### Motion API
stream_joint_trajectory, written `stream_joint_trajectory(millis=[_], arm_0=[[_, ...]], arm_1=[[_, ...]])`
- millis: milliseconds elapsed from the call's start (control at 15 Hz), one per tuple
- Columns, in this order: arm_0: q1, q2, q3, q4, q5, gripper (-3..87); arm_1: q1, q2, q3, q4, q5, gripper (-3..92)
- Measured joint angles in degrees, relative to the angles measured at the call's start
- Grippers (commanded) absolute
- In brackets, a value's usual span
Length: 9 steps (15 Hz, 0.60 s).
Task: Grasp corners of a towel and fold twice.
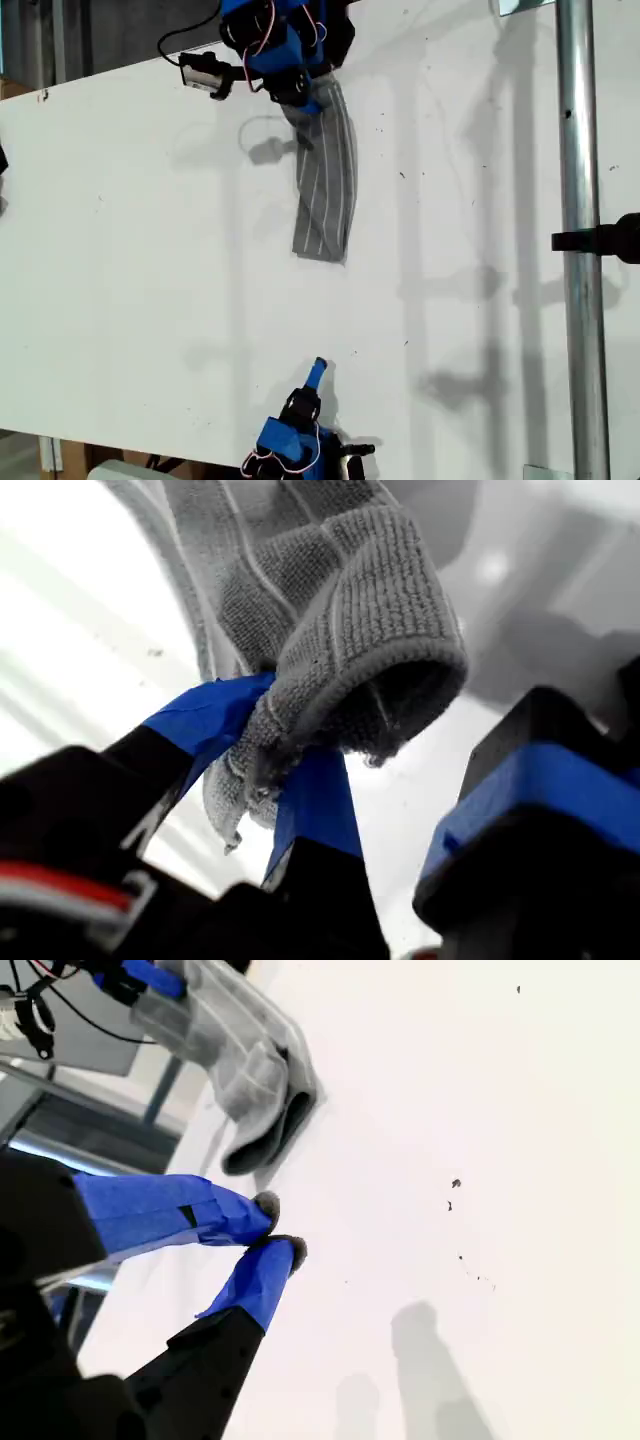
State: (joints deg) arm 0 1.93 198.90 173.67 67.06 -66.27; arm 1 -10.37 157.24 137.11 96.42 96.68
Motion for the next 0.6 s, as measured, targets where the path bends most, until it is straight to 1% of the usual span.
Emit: stream_joint_trajectory(millis=[67,133,267,400,600], arm_0=[[0.0,0.0,0.0,0.0,0.0,5.3],[0.0,0.0,0.0,0.0,0.0,5.4],[0.0,0.0,0.0,0.0,0.0,5.5],[0.0,0.0,0.0,0.0,0.0,5.7],[0.0,0.0,0.0,0.0,0.0,6.0]], arm_1=[[-0.88,2.02,1.41,-0.18,0.79,-0.1],[-0.79,1.76,2.64,-3.69,0.18,-0.1],[2.55,-3.87,2.64,-16.79,-7.12,-0.1],[5.89,-16.26,-1.58,-31.55,-15.12,-0.1],[8.09,-34.98,-14.85,-43.07,-21.8,-0.1]])
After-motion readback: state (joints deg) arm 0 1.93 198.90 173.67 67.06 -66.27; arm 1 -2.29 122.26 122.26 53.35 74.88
